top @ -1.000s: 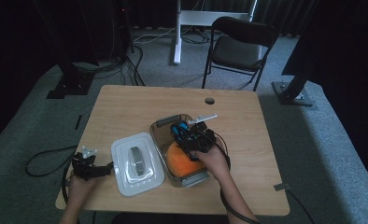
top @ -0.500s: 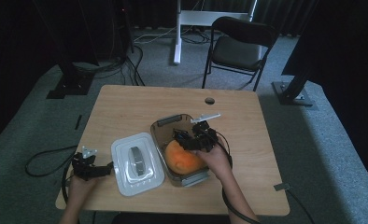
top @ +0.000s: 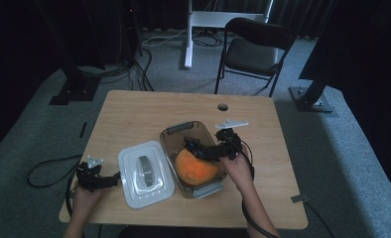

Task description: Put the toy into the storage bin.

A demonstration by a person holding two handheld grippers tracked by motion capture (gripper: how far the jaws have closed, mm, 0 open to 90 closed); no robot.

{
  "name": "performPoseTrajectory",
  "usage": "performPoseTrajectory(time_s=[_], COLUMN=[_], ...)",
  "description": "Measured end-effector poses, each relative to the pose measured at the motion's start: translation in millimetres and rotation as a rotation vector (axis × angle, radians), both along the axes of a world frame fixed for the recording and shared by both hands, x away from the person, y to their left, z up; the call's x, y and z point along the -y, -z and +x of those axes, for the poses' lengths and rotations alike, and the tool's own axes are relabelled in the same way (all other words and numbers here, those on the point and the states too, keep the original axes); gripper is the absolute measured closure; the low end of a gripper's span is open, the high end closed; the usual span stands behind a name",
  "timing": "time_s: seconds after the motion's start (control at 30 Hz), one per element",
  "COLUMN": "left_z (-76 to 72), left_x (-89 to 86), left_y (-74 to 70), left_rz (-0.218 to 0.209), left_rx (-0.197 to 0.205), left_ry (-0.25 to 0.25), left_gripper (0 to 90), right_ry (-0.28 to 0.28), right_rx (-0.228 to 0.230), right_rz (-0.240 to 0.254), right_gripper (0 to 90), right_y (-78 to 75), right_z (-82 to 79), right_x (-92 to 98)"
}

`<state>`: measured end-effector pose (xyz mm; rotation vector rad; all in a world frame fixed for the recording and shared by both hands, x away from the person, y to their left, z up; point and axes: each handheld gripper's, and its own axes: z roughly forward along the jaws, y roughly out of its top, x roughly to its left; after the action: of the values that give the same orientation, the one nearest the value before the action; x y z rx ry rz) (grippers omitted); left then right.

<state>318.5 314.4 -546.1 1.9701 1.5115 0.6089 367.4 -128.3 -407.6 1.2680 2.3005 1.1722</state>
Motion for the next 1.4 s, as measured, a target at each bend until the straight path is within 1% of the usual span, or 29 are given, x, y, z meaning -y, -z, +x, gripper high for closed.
performPoseTrajectory(time_s=[0.1,0.17,0.4,0.57,0.7,0.83,0.9,1.07,1.17,1.3,1.4], left_z=[0.0,0.0,0.0,-0.1,-0.1,-0.2,-0.2,-0.3,-0.4,-0.4,-0.5], left_x=[0.0,0.0,0.0,-0.1,0.1,0.0,0.0,0.1,0.1,0.2,0.2], left_y=[0.0,0.0,0.0,-0.1,0.0,-0.1,-0.2,-0.2,-0.2,-0.1,-0.2], left_rz=[0.0,0.0,0.0,0.002,-0.001,0.001,0.001,0.001,0.002,0.001,0.001], left_rx=[0.0,0.0,0.0,-0.001,0.0,-0.002,-0.003,-0.002,-0.002,-0.002,-0.002], left_ry=[0.0,0.0,0.0,0.002,0.0,0.001,0.001,0.0,0.0,-0.001,-0.001], left_gripper=[0.2,0.2,0.2,0.2,0.2,0.2,0.2,0.2,0.2,0.3,0.2], right_ry=[0.009,0.023,0.058,0.093,0.117,0.15,0.159,0.165,0.171,0.187,0.202], right_rx=[0.016,0.029,0.041,0.046,0.045,0.046,0.039,0.044,0.054,0.082,0.115], right_rz=[-0.008,-0.028,-0.043,-0.041,-0.046,-0.063,-0.06,-0.056,-0.058,-0.059,-0.06], right_gripper=[13.3,13.2,13.2,13.1,12.8,12.1,12.0,12.1,12.1,12.1,12.1], right_y=[0.2,0.5,4.3,9.3,14.4,22.0,25.7,35.6,41.1,48.5,54.3], right_z=[-0.6,-1.5,-1.9,-2.3,-3.2,-4.3,-4.6,-7.6,-9.8,-14.2,-18.3], right_x=[6.0,9.9,28.1,43.9,57.0,72.0,78.2,90.0,94.5,101.2,107.6])
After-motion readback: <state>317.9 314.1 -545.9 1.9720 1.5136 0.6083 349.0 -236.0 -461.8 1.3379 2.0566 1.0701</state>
